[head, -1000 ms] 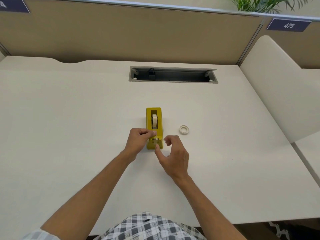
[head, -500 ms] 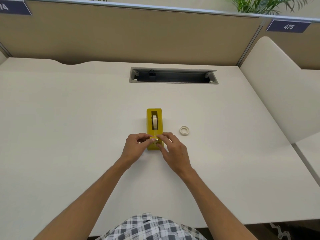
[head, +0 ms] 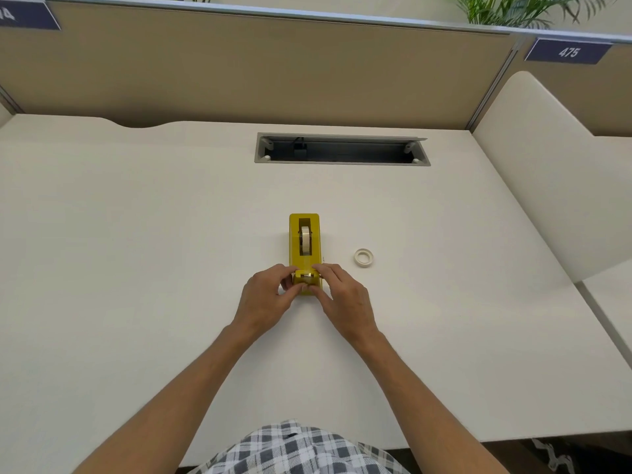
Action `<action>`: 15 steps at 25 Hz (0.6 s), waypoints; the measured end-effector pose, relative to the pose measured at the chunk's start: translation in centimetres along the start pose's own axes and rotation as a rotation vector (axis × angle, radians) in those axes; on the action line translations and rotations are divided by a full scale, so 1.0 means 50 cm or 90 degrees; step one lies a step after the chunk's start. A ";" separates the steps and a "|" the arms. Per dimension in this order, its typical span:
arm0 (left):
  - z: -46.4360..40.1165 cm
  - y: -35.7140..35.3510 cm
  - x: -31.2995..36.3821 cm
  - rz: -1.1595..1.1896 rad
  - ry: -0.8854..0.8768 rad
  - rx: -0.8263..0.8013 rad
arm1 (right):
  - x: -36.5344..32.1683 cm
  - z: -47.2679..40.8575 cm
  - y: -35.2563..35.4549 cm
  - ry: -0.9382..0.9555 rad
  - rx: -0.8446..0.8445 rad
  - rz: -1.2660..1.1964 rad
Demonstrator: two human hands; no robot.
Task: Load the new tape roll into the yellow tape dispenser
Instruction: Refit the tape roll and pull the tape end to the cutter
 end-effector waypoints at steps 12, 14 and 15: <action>-0.012 0.004 0.022 -0.114 -0.072 -0.043 | 0.011 -0.011 -0.009 -0.018 -0.045 -0.022; -0.010 0.003 0.024 -0.132 -0.079 -0.045 | 0.008 -0.011 -0.009 -0.018 -0.049 -0.020; -0.009 0.003 0.026 -0.139 -0.077 -0.048 | 0.006 -0.010 -0.009 -0.019 -0.053 -0.017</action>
Point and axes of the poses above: each hand's wrist, its own z-axis away from the middle knuckle, its own y-axis out of the back of the hand, x = y × z, the point moved 7 cm from there along -z, towards the middle knuckle, and after that the axes turned 12 degrees about -y, right-handed, at the moved point
